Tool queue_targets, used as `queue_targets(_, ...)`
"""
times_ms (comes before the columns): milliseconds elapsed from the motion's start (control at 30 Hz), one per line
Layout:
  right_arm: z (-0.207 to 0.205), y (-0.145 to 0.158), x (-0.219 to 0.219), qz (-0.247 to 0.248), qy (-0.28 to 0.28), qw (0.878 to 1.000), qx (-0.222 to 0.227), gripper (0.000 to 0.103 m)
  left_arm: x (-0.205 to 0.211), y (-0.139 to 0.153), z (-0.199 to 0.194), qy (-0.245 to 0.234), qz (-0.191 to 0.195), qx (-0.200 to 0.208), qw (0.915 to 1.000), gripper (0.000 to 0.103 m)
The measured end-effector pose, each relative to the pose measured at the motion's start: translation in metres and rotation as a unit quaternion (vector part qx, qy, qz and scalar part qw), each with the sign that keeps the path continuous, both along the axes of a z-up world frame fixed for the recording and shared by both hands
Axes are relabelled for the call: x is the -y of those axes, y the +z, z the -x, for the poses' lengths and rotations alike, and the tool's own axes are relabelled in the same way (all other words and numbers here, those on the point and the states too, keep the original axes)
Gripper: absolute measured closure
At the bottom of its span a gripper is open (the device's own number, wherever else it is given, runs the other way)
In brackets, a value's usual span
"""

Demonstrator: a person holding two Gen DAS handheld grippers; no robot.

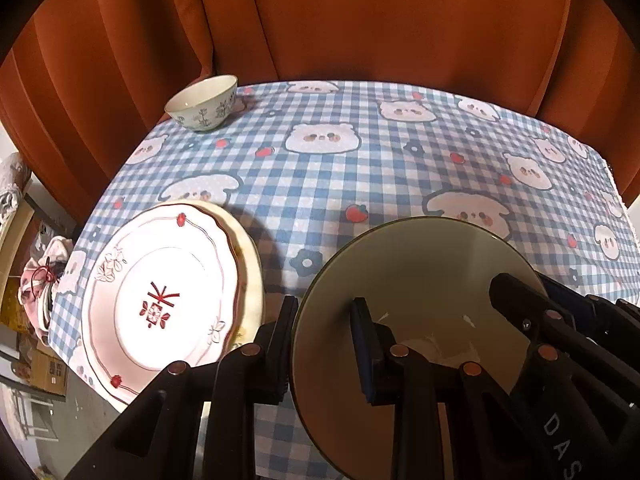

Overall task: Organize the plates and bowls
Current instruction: 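Carry the plain plate over the red-patterned plate stack, then lower the plain plate onto the plate stack and open both grippers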

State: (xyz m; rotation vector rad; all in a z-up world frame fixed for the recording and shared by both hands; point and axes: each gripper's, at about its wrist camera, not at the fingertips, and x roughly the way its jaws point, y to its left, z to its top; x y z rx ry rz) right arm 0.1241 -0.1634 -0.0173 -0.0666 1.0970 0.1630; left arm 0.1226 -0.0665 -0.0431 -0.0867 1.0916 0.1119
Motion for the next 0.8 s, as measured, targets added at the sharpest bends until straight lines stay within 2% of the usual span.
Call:
queue_targets(467,-0.011,-0.02,0.008,0.004,0.005,1.0,-0.012,0.081,0.006,-0.011,-0.006,0.005,-0.007,-0.006,0.9999,0.077)
queue_targets(533,-0.012,-0.02,0.007,0.002,0.01,1.0,-0.012,0.078,0.005,-0.013,-0.006,0.007,-0.003,-0.007,0.9999,0.076)
queue_targets(633,-0.012,-0.02,0.006,0.001,0.012,1.0,-0.011,0.077,0.005,-0.012,-0.006,0.0,0.015,-0.009,0.9998,0.065)
queue_targets(700,-0.013,-0.02,0.007,-0.007,0.013,1.0,-0.017,0.07,0.004,-0.01,-0.005,0.003,0.021,-0.009,0.9997,0.063)
queue_targets(767,-0.014,-0.019,0.007,-0.011,0.014,1.0,-0.018,0.064,0.004,-0.008,-0.004,0.002,0.02,-0.01,0.9998,0.054)
queue_targets(800,-0.013,-0.018,0.007,-0.007,0.013,1.0,-0.017,0.055,0.004,-0.007,-0.004,0.002,0.021,-0.009,0.9997,0.045)
